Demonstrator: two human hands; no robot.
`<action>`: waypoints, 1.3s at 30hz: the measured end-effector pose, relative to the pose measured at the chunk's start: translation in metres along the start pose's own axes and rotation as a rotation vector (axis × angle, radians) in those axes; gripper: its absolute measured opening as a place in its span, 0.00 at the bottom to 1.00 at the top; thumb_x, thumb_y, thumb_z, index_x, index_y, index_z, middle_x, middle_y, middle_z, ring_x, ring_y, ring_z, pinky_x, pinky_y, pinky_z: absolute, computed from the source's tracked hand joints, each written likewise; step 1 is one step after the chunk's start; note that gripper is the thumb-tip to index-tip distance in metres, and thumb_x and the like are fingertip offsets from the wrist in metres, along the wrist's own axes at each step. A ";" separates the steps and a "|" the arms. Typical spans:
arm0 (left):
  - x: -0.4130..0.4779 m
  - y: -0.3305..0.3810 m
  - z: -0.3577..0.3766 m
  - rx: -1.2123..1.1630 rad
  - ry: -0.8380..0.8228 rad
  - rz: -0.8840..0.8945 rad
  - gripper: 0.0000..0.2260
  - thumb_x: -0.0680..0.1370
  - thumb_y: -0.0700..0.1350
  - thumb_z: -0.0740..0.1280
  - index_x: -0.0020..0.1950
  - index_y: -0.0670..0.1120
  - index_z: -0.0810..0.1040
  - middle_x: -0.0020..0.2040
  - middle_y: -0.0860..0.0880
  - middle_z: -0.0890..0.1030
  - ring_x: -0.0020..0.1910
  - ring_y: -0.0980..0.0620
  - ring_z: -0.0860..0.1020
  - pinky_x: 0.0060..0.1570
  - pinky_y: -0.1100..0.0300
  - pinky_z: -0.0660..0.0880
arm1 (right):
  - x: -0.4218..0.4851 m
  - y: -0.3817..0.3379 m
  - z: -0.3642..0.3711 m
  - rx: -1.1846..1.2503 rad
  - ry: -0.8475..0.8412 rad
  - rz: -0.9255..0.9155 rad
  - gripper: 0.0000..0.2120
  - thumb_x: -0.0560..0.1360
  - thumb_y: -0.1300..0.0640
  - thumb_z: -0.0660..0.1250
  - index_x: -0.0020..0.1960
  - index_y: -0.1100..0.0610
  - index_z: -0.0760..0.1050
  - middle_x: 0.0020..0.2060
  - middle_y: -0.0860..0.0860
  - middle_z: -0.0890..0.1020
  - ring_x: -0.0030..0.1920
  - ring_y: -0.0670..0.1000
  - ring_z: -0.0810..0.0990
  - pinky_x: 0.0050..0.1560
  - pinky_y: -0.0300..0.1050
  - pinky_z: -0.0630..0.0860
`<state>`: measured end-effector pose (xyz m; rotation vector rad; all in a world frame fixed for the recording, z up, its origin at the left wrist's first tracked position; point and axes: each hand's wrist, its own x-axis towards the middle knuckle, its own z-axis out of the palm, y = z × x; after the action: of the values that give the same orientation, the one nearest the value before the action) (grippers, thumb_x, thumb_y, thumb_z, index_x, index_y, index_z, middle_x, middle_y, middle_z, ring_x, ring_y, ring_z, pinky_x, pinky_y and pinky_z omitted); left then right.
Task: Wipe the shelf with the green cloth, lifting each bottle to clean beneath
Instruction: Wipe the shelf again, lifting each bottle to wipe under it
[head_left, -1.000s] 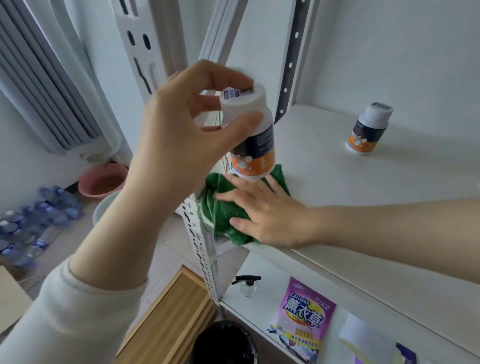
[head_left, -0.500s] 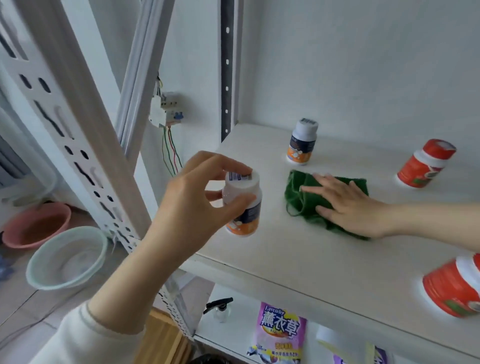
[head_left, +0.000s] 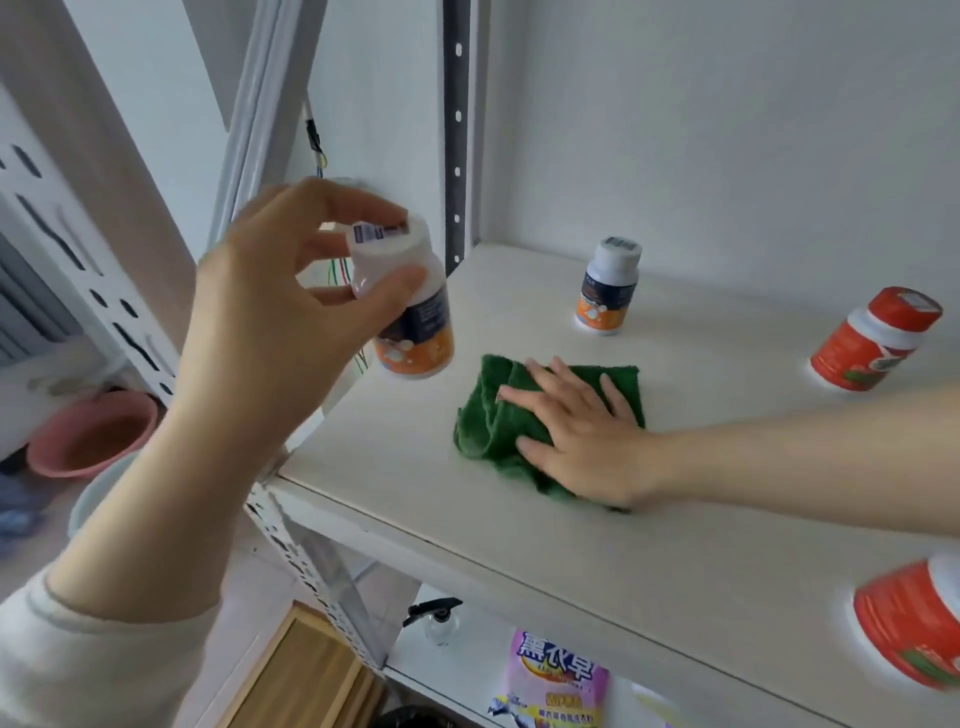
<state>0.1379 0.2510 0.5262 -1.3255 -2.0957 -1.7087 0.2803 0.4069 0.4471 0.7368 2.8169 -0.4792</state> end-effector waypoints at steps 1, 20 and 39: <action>0.002 0.002 0.000 0.010 0.014 -0.004 0.11 0.69 0.45 0.72 0.49 0.56 0.77 0.54 0.53 0.78 0.49 0.61 0.79 0.39 0.77 0.73 | 0.024 -0.003 -0.004 0.009 0.068 0.080 0.23 0.79 0.47 0.48 0.73 0.41 0.46 0.75 0.44 0.38 0.73 0.45 0.33 0.72 0.54 0.32; 0.016 -0.002 0.003 0.061 0.019 -0.078 0.09 0.68 0.51 0.71 0.46 0.60 0.75 0.53 0.56 0.78 0.45 0.68 0.77 0.36 0.78 0.72 | -0.014 -0.051 0.038 0.014 0.106 -0.661 0.22 0.75 0.45 0.47 0.69 0.42 0.59 0.75 0.46 0.52 0.75 0.46 0.45 0.72 0.49 0.35; 0.012 -0.004 0.016 0.013 -0.104 0.009 0.10 0.68 0.49 0.71 0.46 0.58 0.75 0.49 0.60 0.75 0.45 0.70 0.75 0.39 0.78 0.72 | -0.026 -0.041 0.022 -0.195 -0.013 -0.644 0.22 0.79 0.48 0.52 0.72 0.40 0.52 0.75 0.44 0.41 0.74 0.45 0.36 0.72 0.51 0.33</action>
<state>0.1351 0.2712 0.5246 -1.4482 -2.1475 -1.6537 0.2848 0.3540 0.4441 -0.2283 2.9820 -0.2813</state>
